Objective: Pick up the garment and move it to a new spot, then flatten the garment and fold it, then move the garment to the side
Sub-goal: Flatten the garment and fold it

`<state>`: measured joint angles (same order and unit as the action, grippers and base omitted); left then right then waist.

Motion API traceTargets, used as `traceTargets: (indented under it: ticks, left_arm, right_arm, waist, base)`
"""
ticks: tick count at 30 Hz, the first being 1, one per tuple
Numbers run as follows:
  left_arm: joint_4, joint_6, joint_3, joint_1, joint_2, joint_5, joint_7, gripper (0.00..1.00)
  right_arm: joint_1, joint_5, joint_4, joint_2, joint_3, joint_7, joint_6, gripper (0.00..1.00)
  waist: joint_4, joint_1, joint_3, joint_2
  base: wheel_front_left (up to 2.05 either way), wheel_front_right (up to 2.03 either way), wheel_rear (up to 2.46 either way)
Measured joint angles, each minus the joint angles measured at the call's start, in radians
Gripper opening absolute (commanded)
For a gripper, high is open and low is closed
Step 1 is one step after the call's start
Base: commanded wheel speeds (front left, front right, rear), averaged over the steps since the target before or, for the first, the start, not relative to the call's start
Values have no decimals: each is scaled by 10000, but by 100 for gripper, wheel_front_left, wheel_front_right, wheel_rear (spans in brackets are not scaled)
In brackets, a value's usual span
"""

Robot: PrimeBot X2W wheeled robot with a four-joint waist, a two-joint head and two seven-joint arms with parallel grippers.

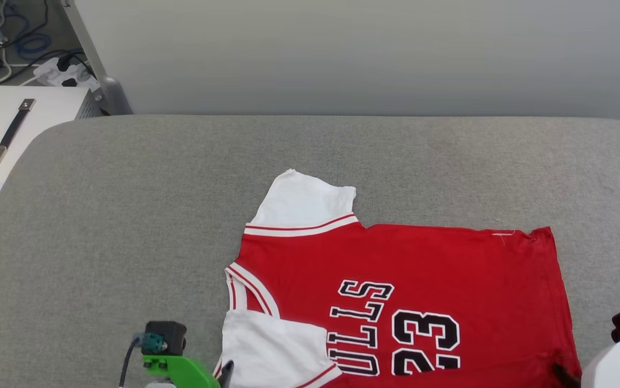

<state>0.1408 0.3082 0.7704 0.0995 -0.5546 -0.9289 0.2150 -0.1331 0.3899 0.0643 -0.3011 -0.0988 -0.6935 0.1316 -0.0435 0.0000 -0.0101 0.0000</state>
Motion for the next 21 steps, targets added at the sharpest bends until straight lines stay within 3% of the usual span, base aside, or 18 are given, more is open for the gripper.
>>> traceTargets:
  ticks: [14,21]
  left_arm:
    - [-357,-744,-849,268,286,989,-3985,100]
    - [-389,-995,-1538,150,823,1639,-4707,100]
  right_arm:
    - [135,270,-1609,-33,203,4332,-2,100]
    - [122,-73,-1808,405,366,6518,-2,100]
  waist:
    - [-5,0,785,0]
    - [79,0,775,0]
  base:
    - [0,0,0]
    - [0,0,0]
